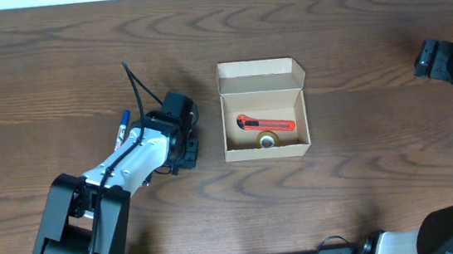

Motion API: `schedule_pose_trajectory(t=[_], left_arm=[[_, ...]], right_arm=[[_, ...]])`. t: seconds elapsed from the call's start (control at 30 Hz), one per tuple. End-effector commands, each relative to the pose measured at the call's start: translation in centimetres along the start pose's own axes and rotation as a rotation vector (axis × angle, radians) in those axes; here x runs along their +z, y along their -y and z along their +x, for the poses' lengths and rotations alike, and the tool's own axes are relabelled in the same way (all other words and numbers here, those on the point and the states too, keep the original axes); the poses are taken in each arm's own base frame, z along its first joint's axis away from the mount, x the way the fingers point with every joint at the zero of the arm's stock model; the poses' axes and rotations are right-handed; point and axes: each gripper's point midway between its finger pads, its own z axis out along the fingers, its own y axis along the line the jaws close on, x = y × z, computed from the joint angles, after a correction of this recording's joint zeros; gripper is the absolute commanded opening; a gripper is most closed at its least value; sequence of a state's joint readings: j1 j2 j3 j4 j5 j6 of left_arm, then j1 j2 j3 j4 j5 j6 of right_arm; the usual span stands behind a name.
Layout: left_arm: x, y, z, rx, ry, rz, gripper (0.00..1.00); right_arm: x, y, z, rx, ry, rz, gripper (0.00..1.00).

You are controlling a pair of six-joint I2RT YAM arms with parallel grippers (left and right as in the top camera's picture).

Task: Pack container
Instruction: 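Lower the left gripper and grasp the black-capped marker, then carry the marker into the box and open the left gripper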

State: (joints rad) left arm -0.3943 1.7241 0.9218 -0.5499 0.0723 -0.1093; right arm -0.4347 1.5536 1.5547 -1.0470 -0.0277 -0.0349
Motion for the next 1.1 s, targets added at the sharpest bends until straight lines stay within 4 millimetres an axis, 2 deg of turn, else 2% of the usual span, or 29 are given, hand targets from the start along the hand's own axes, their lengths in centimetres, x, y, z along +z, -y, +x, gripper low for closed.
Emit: schedule_pose_trajectory(t=[0.0,0.03,0.1,0.13,0.37,0.43,0.57,0.67,0.8,0.97,1.07], left_arm=[[0.2,-0.1,0.4,-0.004,-0.014,-0.003,0.19],[0.2,-0.1,0.5,-0.005,-0.018,-0.004,0.15],[0.2,-0.1,0.6,-0.005,-0.021,-0.004,0.13],[0.2,-0.1,0.6,-0.005,-0.022,-0.004,0.06],[-0.1,-0.2,0.8,-0.005,-0.037,-0.007,0.06],[-0.9,-0.2,0.8,-0.005,-0.045,-0.008,0.06],[-3.5,0.4,-0.4,0.037,-0.018,0.016,0.06],[-6.1,0.9,-1.9,0.094,0.043,0.032,0.06],[-9.7,1.4,-3.3,0.182,0.119,0.043,0.06],[-12.2,4.0,-4.0,0.39,0.192,0.08,0.06],[-13.0,6.8,-3.6,0.595,0.211,0.1,0.06]], right_arm=[[0.3,0.0,0.2,-0.005,-0.01,-0.007,0.92],[0.3,-0.1,0.2,-0.005,-0.011,-0.008,0.93],[0.3,-0.3,0.2,-0.005,-0.01,-0.022,0.92],[0.3,-0.4,0.2,-0.006,-0.009,-0.029,0.93],[0.3,-0.4,0.2,-0.009,-0.01,-0.029,0.92],[0.3,-0.4,0.2,-0.009,-0.01,-0.028,0.92],[-0.3,0.4,0.0,0.011,0.011,-0.006,0.84],[-1.2,3.9,0.0,0.205,0.036,0.099,0.83],[-2.2,8.1,0.9,0.438,0.05,0.118,0.86],[-2.6,10.5,2.3,0.544,0.032,0.076,0.85],[-2.8,11.3,2.7,0.567,0.029,0.086,0.84]])
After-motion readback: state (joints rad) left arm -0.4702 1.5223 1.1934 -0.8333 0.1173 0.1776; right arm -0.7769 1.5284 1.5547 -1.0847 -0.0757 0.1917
